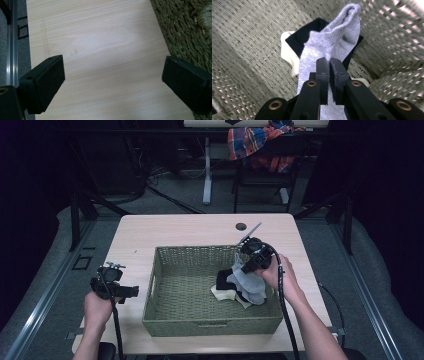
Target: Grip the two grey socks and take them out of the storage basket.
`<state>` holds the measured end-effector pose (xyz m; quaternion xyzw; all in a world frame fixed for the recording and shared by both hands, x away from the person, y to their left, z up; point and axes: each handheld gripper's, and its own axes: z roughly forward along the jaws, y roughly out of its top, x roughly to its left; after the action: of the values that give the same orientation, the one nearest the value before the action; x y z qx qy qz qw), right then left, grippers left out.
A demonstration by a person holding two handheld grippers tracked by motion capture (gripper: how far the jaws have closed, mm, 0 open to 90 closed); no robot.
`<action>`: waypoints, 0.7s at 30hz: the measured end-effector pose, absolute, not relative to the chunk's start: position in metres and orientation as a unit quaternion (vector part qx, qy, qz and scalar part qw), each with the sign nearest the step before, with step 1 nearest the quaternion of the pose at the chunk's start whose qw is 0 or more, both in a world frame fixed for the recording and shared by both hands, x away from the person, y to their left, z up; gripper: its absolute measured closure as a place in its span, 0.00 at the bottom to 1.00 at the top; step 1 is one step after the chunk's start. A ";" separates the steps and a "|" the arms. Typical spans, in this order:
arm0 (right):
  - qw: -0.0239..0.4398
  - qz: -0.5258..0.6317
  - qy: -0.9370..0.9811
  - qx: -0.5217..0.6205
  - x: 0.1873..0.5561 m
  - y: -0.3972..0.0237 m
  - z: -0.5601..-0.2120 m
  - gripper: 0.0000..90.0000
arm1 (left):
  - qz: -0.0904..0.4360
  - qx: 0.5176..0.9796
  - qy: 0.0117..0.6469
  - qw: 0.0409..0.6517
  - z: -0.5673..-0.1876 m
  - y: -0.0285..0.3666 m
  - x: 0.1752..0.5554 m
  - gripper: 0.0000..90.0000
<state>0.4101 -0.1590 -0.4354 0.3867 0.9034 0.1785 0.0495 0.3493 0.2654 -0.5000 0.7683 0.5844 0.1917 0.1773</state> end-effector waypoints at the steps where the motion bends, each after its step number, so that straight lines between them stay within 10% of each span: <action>1: 0.053 0.184 0.901 0.388 0.408 -0.159 -0.433 0.95 | 0.191 0.769 0.584 0.177 -0.500 0.265 0.349 0.05; 21: 0.079 0.224 0.896 0.375 0.399 -0.176 -0.398 0.95 | 0.189 0.771 0.584 0.170 -0.501 0.263 0.349 0.05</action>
<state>0.3991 -0.1756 -0.3983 0.3747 0.8962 0.2238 0.0792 0.3489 0.2629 -0.5015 0.7711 0.5837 0.1893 0.1698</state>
